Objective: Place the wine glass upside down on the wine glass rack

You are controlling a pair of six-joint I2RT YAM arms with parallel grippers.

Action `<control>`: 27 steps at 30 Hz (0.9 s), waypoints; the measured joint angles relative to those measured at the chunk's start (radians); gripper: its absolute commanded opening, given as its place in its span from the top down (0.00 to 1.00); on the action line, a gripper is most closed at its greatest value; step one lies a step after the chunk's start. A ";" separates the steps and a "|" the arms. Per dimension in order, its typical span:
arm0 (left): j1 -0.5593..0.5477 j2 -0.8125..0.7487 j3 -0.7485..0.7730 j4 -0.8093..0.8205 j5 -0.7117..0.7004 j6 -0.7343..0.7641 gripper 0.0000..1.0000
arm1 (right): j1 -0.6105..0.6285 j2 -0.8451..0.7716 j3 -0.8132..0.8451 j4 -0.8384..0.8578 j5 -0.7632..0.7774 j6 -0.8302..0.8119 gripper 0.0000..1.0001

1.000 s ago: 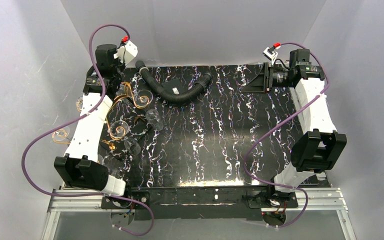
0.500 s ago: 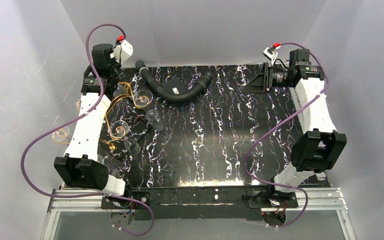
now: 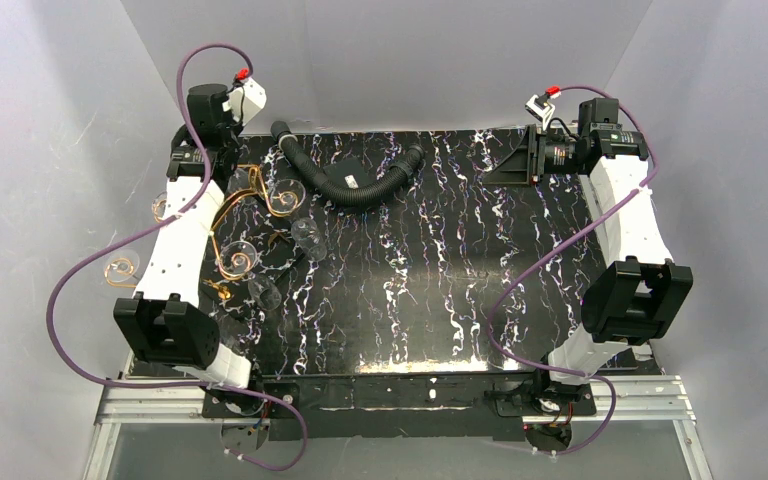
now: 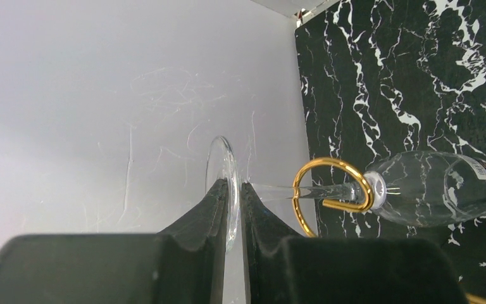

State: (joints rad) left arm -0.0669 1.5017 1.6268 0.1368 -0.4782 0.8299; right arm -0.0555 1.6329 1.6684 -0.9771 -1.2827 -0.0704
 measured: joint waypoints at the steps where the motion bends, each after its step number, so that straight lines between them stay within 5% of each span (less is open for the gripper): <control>1: 0.000 0.010 0.005 0.000 0.002 0.000 1.00 | 0.000 0.000 0.000 0.000 0.000 0.000 0.39; 27: 0.000 0.013 0.017 -0.068 0.103 -0.154 1.00 | 0.000 0.001 0.000 0.000 0.000 0.000 0.39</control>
State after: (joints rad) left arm -0.0669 1.5143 1.6436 0.0685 -0.3756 0.6754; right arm -0.0555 1.6337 1.6684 -0.9768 -1.2827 -0.0704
